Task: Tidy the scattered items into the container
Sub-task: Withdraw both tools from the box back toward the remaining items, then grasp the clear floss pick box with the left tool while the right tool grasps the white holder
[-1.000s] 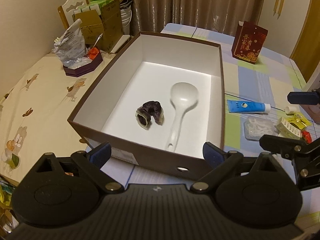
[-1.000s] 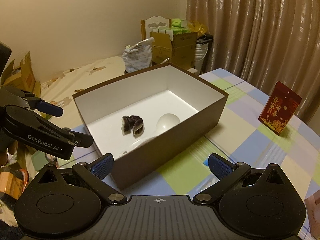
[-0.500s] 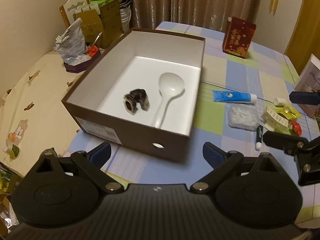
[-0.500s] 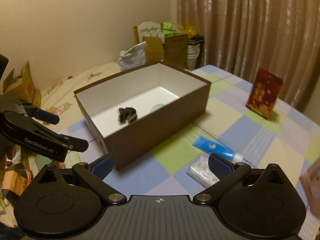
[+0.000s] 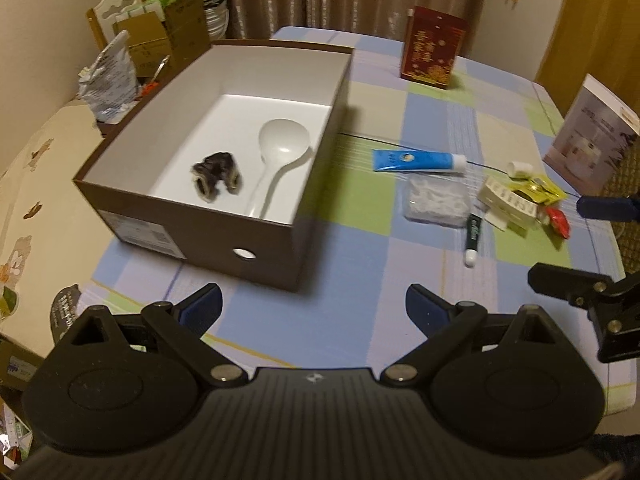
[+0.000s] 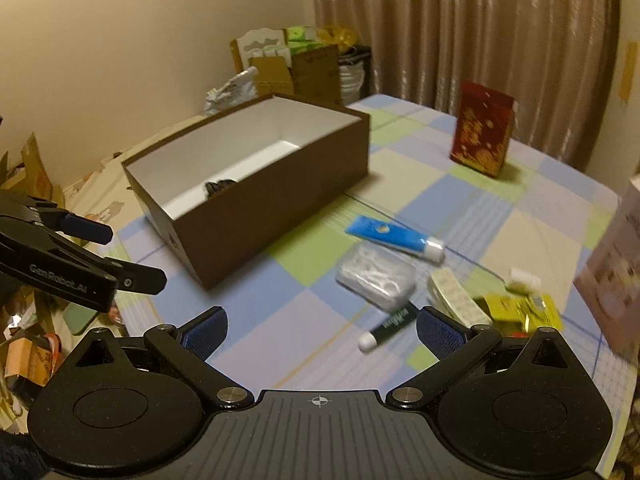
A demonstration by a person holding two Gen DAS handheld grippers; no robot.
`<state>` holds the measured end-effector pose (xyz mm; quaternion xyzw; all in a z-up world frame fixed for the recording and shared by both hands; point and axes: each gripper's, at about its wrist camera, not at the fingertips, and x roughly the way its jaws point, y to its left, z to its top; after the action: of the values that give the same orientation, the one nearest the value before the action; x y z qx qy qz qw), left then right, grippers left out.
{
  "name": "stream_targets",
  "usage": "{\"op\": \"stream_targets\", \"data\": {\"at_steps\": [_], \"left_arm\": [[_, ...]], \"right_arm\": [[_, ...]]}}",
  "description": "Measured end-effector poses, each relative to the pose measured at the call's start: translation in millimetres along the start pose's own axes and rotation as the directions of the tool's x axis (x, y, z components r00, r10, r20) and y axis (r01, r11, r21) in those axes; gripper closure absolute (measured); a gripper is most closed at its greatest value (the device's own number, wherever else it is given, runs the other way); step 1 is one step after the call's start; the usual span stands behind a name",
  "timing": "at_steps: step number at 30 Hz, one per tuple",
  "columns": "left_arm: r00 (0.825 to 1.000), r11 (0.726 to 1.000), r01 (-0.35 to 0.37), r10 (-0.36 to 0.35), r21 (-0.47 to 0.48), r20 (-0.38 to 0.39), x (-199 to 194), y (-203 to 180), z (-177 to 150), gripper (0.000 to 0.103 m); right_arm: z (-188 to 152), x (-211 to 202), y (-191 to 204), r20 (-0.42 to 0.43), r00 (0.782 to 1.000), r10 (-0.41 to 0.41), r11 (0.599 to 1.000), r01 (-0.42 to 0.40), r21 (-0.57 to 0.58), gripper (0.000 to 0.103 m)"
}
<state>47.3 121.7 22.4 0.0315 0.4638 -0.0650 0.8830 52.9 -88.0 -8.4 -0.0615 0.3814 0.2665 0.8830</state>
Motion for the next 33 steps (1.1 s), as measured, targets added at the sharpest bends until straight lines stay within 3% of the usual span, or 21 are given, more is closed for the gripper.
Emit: {"op": "stream_targets", "data": {"at_steps": [11, 19, 27, 33], "left_arm": [[0.995, 0.990, 0.099, -0.098, 0.104, -0.009, 17.5, -39.5, 13.3, 0.006], [0.988, 0.954, 0.156, -0.154, 0.255, -0.026, 41.2, -69.3, 32.6, 0.007], [0.981, 0.873, 0.192, -0.174, 0.448, -0.082, 79.0, -91.0, 49.9, 0.007], [0.978, 0.746, 0.207, -0.176, 0.633, -0.112, 108.6, -109.2, 62.5, 0.009]], "right_arm": [[-22.7, -9.7, -47.0, -0.021, 0.996, -0.085, 0.987, 0.087, 0.133, 0.000], [-37.8, 0.2, -79.7, -0.053, 0.992, -0.118, 0.972, 0.126, 0.196, 0.000], [-45.3, 20.4, -107.7, -0.104, 0.986, -0.128, 0.968, 0.147, 0.204, 0.000], [-40.2, 34.1, -125.5, -0.121, 0.985, -0.126, 0.968, 0.149, 0.201, 0.000]]}}
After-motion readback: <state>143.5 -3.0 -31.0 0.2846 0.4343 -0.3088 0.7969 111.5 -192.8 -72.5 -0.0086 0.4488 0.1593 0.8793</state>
